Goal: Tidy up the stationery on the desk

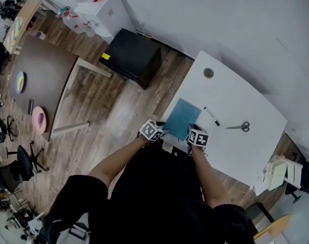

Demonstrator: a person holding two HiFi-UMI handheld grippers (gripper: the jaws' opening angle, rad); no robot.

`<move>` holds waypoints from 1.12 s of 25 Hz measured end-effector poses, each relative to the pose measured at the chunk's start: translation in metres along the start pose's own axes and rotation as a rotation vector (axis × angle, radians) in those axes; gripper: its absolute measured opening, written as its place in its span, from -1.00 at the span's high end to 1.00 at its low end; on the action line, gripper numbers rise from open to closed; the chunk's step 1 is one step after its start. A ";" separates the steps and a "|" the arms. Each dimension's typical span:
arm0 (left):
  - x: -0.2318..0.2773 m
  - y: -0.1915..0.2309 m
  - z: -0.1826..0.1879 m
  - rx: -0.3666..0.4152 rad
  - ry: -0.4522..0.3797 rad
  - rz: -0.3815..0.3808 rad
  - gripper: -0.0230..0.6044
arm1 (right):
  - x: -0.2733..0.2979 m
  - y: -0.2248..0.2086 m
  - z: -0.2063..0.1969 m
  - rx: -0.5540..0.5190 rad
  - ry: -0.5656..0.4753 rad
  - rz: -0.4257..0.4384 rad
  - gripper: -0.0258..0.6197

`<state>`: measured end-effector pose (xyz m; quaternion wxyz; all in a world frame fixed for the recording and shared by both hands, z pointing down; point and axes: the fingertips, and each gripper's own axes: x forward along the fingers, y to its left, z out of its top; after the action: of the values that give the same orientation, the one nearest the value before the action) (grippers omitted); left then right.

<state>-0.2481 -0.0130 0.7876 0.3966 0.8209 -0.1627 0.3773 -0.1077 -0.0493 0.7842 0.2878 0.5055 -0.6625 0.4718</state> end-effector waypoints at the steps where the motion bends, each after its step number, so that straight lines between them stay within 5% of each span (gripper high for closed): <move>1: 0.001 0.003 0.001 0.002 0.004 0.015 0.27 | 0.001 0.001 -0.001 0.007 -0.005 0.002 0.50; 28: 0.005 0.024 0.050 0.012 0.113 0.056 0.27 | 0.006 -0.004 0.005 0.130 0.035 0.010 0.52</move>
<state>-0.2337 -0.0661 0.7842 0.3897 0.7957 -0.1608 0.4349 -0.1052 -0.0565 0.7893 0.2635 0.5116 -0.6278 0.5241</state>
